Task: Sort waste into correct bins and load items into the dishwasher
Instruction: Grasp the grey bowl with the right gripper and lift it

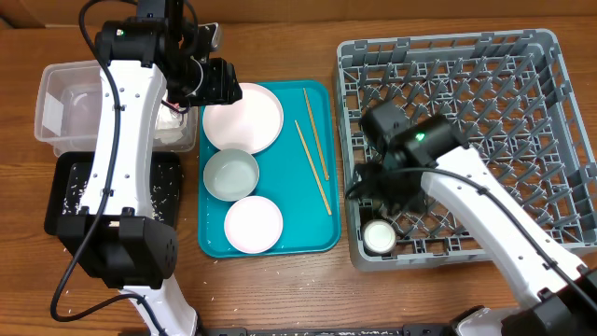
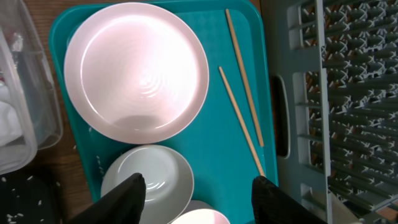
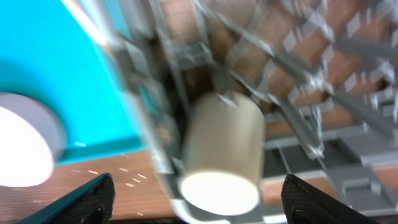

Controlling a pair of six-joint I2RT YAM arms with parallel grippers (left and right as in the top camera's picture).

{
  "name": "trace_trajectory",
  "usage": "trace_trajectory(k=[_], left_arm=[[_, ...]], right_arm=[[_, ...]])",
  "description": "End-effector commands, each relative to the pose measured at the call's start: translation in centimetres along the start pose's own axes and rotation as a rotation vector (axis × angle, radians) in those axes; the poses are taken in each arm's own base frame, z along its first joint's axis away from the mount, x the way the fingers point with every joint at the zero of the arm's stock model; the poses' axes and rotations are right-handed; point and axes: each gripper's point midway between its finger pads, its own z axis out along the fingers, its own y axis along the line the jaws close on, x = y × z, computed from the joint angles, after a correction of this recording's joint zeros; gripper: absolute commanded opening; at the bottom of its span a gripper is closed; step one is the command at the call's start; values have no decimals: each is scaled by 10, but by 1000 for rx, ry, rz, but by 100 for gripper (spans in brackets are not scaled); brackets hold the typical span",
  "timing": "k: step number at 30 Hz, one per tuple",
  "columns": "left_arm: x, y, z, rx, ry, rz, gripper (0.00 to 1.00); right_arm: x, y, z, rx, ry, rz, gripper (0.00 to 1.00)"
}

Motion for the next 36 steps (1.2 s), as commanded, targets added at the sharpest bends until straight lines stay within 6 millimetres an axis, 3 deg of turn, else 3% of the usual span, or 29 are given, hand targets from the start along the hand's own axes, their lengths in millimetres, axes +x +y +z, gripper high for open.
trace_trajectory(k=[1, 4, 7, 12, 16, 20, 25, 36], left_arm=[[-11, -8, -39, -51, -111, 61, 57], [-15, -5, -58, -97, -164, 52, 58], [-18, 3, -78, -164, -219, 13, 60], [-17, 33, -99, -289, -270, -71, 69], [-14, 54, -106, -332, -266, -119, 71], [-13, 66, -111, -345, -272, -147, 76], [-15, 67, -111, -345, -280, -148, 78], [-17, 68, -109, -340, -284, -174, 84]], right_arm=[[-38, 30, -50, -120, -193, -72, 86], [-65, 64, -76, -249, -337, -140, 83], [-81, 88, -78, -310, -402, -164, 79], [-87, 154, -49, -434, -388, -260, 75], [-80, 188, -3, -427, -337, -319, 73], [-69, 204, 39, -397, -274, -354, 68], [-59, 218, 80, -388, -207, -383, 61], [-50, 225, 141, -374, -112, -397, 48]])
